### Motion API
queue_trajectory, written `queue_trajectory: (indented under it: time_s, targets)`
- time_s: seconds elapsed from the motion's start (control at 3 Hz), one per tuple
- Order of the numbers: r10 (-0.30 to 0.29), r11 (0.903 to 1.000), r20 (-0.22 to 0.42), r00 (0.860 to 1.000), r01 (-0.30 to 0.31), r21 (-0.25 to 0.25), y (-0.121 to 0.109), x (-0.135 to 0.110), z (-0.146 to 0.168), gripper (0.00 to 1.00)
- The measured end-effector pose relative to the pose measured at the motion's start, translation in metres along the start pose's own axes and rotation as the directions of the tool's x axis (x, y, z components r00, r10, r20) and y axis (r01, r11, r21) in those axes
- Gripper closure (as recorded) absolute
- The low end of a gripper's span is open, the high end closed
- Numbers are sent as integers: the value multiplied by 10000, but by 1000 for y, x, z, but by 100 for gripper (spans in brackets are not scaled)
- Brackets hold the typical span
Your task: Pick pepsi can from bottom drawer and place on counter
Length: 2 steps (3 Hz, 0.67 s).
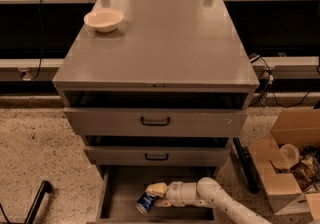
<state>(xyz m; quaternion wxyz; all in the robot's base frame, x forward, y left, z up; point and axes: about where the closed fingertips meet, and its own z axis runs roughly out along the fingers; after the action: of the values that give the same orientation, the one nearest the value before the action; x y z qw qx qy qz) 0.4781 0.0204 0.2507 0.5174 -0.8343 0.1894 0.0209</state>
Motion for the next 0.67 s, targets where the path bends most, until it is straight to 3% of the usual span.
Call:
queue_trajectory:
  time_s: [0.33,0.67]
  targets:
    - [-503,9977,260,9984,491,458,-39,-16,-28,100]
    - [-1143,9917,-122,9934,1148,570,-66,-17,-56,100]
